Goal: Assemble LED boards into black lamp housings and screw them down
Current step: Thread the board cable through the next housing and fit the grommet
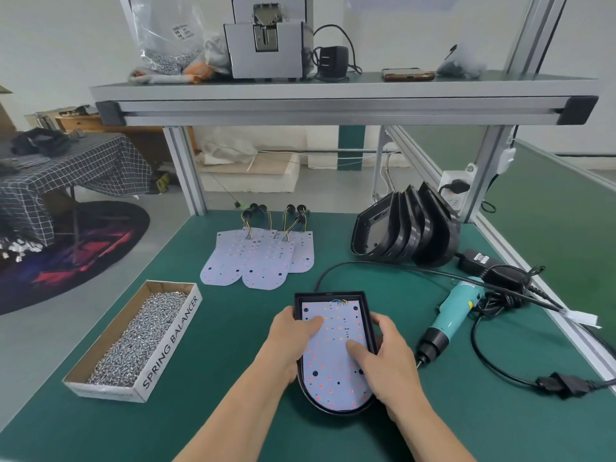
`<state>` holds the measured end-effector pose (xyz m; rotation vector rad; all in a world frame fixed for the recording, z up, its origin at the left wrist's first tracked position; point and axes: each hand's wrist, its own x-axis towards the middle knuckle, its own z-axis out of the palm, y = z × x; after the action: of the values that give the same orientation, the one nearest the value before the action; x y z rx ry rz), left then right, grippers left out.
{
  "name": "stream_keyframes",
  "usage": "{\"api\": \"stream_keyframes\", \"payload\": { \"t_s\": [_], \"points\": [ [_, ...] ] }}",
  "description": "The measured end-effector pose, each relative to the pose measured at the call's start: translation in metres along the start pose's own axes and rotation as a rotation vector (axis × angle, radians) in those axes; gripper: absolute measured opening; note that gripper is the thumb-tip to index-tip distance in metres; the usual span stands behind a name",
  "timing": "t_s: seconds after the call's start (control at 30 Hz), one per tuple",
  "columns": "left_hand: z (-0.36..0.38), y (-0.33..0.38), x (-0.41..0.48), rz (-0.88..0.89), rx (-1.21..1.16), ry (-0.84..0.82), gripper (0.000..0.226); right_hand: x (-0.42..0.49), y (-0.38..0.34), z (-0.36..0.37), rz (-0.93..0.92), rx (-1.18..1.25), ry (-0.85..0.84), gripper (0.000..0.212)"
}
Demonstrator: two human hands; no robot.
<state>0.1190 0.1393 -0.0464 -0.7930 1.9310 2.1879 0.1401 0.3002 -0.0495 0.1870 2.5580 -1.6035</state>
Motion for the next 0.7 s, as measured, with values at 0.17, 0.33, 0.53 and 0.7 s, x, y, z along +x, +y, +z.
{"api": "stream_keyframes", "payload": {
  "t_s": [0.17, 0.33, 0.53, 0.7],
  "points": [
    [-0.0035, 0.0049, 0.0012, -0.042, -0.009, -0.016, 0.022, 0.0004, 0.0024, 0.0025, -0.033, -0.069, 0.013, 0.044],
    [-0.0055, 0.0042, 0.0024, -0.047, 0.006, -0.009, 0.023, 0.0051, -0.0008, 0.0042, -0.021, -0.118, 0.046, 0.007],
    [-0.0034, 0.0008, 0.0035, -0.025, -0.019, 0.027, 0.022, 0.0060, -0.0034, 0.0042, -0.008, -0.142, 0.070, 0.027],
    [-0.0027, 0.0000, 0.0014, 0.005, 0.025, 0.032, 0.017, 0.0003, -0.0011, 0.0046, -0.028, -0.138, 0.047, 0.015]
  ]
}}
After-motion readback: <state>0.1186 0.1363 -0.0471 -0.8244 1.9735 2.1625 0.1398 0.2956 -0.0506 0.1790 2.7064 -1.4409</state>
